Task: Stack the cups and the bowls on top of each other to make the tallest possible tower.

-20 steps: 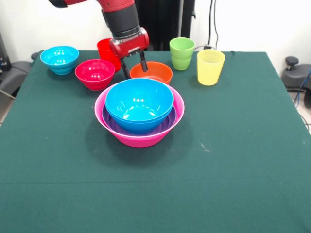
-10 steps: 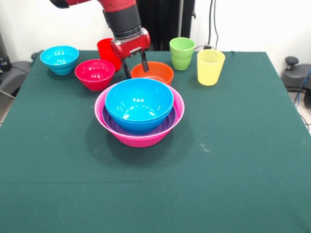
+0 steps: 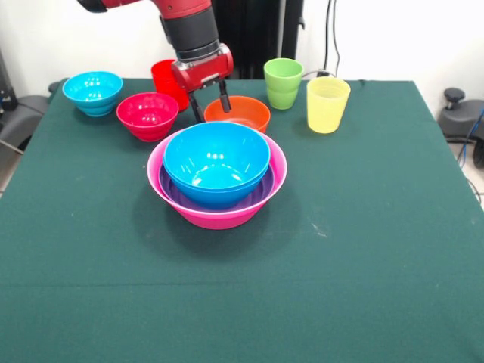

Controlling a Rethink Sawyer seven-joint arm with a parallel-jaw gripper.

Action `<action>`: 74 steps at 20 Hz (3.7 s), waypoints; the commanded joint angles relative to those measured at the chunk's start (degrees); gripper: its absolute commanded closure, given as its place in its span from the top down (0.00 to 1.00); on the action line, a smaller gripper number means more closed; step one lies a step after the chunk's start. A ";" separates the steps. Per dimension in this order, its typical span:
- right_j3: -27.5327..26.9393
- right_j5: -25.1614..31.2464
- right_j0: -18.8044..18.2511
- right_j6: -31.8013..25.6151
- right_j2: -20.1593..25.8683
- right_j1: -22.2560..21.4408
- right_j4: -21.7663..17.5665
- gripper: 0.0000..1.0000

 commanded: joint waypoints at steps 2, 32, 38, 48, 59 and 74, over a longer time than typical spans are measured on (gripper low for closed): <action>-5.53 -1.10 2.07 1.25 0.26 0.59 -4.35 1.00; -1.06 8.25 -0.69 -2.69 8.09 -7.59 5.78 0.00; -0.24 19.46 -1.93 -7.17 14.50 -14.18 16.49 0.00; -0.76 33.60 -1.80 -9.08 21.63 -24.16 28.37 0.00; -5.52 39.45 0.72 -8.12 20.56 -22.34 27.39 0.00; -5.36 31.50 -1.76 -9.53 21.73 -17.77 22.17 0.00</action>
